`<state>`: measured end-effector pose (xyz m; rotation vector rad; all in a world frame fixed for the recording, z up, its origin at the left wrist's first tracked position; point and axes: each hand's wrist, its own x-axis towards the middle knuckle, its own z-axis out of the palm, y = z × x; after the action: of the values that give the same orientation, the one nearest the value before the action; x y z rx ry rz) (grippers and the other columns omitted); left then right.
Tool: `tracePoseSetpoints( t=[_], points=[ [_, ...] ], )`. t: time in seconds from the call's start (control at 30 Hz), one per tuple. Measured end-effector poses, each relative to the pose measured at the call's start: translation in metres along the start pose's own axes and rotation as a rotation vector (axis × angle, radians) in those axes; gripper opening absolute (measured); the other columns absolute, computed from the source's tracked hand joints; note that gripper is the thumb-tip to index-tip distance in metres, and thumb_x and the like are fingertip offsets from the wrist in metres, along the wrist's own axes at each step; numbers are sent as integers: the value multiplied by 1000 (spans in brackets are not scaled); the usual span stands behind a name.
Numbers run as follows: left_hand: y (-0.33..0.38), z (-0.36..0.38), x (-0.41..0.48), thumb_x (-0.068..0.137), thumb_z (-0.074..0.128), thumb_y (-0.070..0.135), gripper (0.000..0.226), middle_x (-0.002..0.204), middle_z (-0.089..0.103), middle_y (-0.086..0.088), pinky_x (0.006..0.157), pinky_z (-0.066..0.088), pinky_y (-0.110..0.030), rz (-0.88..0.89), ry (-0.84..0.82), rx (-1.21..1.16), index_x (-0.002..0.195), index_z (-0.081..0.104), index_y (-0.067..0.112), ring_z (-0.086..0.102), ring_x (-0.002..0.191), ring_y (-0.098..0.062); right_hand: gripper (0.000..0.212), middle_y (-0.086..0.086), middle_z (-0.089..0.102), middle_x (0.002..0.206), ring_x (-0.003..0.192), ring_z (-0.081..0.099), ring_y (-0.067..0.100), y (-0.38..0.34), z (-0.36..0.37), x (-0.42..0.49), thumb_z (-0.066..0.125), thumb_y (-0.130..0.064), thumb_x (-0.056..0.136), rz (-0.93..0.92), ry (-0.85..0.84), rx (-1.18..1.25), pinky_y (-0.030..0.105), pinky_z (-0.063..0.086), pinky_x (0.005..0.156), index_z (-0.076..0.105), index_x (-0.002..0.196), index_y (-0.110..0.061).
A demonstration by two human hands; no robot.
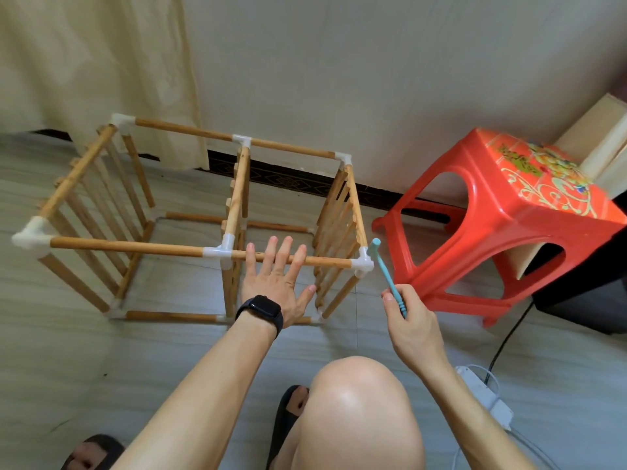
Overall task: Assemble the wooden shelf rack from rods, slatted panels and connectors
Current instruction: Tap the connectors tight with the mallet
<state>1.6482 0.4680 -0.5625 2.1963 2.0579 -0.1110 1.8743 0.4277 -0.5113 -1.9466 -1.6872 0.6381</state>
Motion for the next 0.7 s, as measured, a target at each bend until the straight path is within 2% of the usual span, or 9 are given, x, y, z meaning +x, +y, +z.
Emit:
tracePoseSetpoints(
  t=[0.07,0.17,0.3,0.43,0.53,0.7],
  points=[
    [0,1,0,97,12,68,77,165,-21,-3,115,-18,-61,-2,0,1,155,-21,30,-20,152,-31,23,1,50,60,65,50,18,-1,1,-3,46,-35,103,5,20,-5,26,37,57,51,87,-20],
    [-1,1,0,97,12,69,77,165,-21,-3,116,-17,-62,-3,-9,6,155,-21,30,-20,152,-31,30,1,56,62,74,56,29,-1,3,-4,42,-36,104,35,30,-83,41,34,64,54,85,-16],
    [0,0,1,97,12,69,78,166,-20,-3,116,-17,-62,0,-16,12,155,-21,30,-19,152,-31,25,-3,58,65,76,57,35,2,3,-8,40,-27,104,-3,92,-116,40,30,62,53,86,-16],
    [1,1,1,96,12,70,78,166,-19,-4,116,-16,-62,-7,-20,31,155,-21,30,-18,152,-31,20,6,64,74,79,60,40,6,7,-11,38,-28,105,-122,166,-223,40,31,61,49,94,-16],
    [2,0,1,96,11,70,78,166,-18,-4,117,-15,-63,-10,-23,34,155,-21,30,-17,152,-32,19,11,65,77,80,60,45,14,11,-9,38,-29,105,-143,100,-286,40,30,59,46,95,-15],
    [2,0,0,97,12,70,78,166,-18,-5,117,-15,-63,-10,-28,37,155,-21,29,-18,152,-32,16,7,63,77,78,61,42,15,10,-9,40,-29,105,-168,76,-263,42,35,59,45,98,-16]
  ],
)
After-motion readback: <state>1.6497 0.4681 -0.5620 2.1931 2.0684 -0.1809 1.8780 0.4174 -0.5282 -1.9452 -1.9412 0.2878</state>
